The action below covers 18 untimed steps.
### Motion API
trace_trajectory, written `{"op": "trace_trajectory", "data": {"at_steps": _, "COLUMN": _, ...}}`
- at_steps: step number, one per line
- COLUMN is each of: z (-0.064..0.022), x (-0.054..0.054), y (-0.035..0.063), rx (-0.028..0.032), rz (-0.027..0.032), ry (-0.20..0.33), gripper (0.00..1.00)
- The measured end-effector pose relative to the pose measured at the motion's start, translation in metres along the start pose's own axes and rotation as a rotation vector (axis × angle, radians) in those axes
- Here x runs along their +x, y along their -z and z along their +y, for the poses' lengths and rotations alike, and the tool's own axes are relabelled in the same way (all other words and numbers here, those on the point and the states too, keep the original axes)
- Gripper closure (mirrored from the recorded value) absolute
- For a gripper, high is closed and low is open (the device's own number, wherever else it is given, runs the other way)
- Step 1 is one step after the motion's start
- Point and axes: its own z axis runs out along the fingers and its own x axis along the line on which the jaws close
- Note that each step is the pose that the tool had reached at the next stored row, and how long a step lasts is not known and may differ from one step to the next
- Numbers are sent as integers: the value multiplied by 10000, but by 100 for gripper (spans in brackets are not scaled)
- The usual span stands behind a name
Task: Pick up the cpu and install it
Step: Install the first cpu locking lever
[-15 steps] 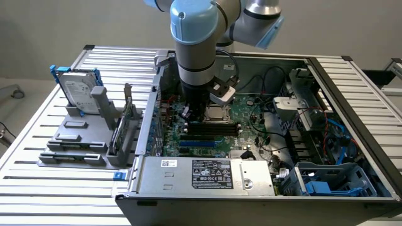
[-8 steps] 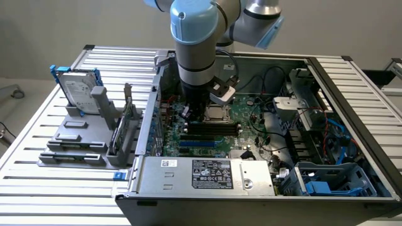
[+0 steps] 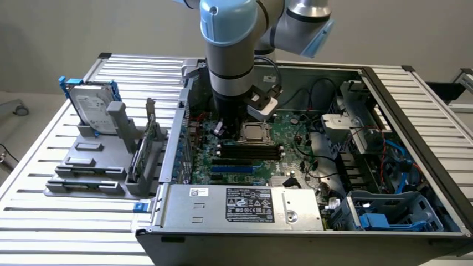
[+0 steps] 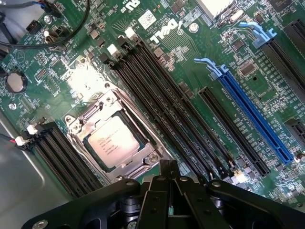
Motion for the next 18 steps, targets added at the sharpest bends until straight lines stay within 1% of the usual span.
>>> {"op": "trace_trajectory", "data": {"at_steps": 5, "z": 0, "x": 5, "y": 34, "rx": -7, "rz": -11, "ry": 2, "gripper": 89}}
{"op": "trace_trajectory", "data": {"at_steps": 9, "z": -18, "x": 40, "y": 129, "rx": -20, "rz": -29, "ry": 3, "gripper": 89}}
{"op": "trace_trajectory", "data": {"at_steps": 13, "z": -58, "x": 107, "y": 240, "rx": -42, "rz": -54, "ry": 6, "gripper": 89}}
{"op": "trace_trajectory", "data": {"at_steps": 16, "z": -71, "x": 140, "y": 351, "rx": -49, "rz": -67, "ry": 9, "gripper": 89}}
{"op": "trace_trajectory", "data": {"at_steps": 18, "z": -67, "x": 142, "y": 357, "rx": -50, "rz": -64, "ry": 8, "gripper": 89}}
